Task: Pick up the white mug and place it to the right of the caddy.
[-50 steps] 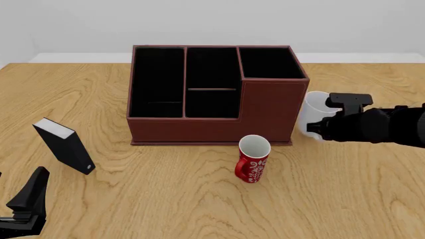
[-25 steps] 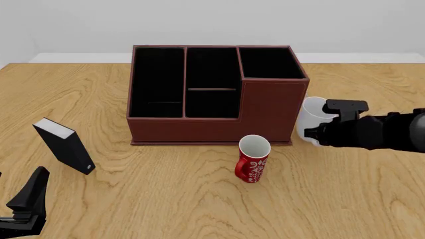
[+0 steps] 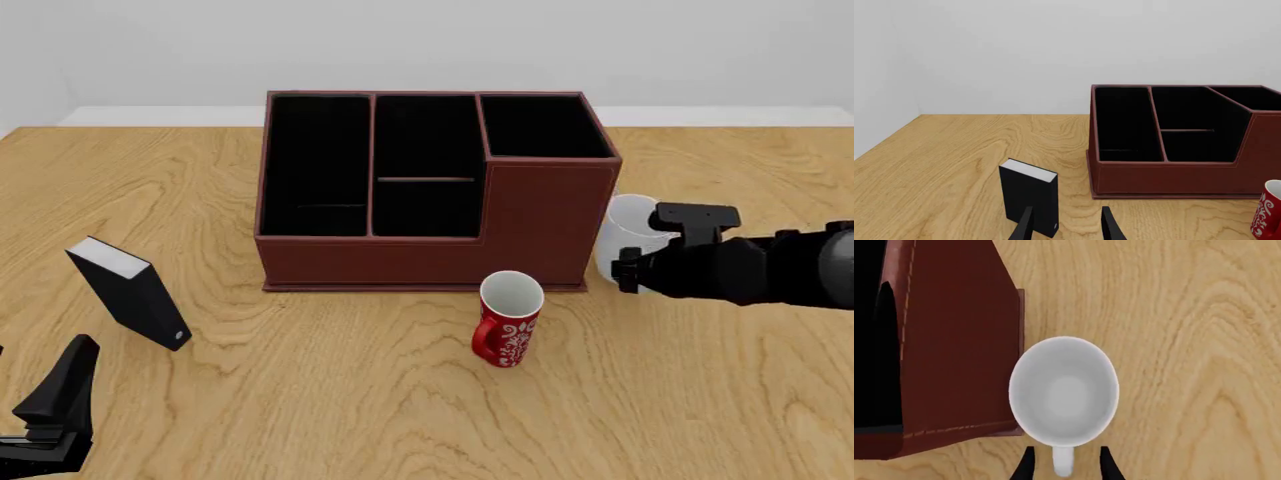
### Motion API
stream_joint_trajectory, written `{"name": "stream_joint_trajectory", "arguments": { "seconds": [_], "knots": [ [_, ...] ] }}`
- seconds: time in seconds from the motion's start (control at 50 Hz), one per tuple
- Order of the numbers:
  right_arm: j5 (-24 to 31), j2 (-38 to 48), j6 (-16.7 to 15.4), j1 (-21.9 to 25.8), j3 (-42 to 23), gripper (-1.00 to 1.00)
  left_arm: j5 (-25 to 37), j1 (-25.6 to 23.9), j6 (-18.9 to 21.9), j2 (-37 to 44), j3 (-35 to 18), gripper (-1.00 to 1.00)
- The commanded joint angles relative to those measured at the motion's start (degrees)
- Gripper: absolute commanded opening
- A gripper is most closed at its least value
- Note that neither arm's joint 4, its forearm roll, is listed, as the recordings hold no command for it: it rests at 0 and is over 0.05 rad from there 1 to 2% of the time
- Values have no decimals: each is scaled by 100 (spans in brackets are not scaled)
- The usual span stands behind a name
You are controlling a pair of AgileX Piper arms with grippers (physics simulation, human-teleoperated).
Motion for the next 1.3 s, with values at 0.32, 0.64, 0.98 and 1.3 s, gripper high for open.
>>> {"name": "stream_joint_trajectory", "arguments": {
  "seconds": [0.32,0.64,0.98,1.3],
  "knots": [
    [-13,24,106,-99,75,100,0,0,0,0,0,100],
    [-40,-393,36,33,418,100,0,0,0,0,0,100],
    [-1,-1203,58,173,898,100,0,0,0,0,0,100],
    [408,-2190,-5,230,1123,100,0,0,0,0,0,100]
  ]
}}
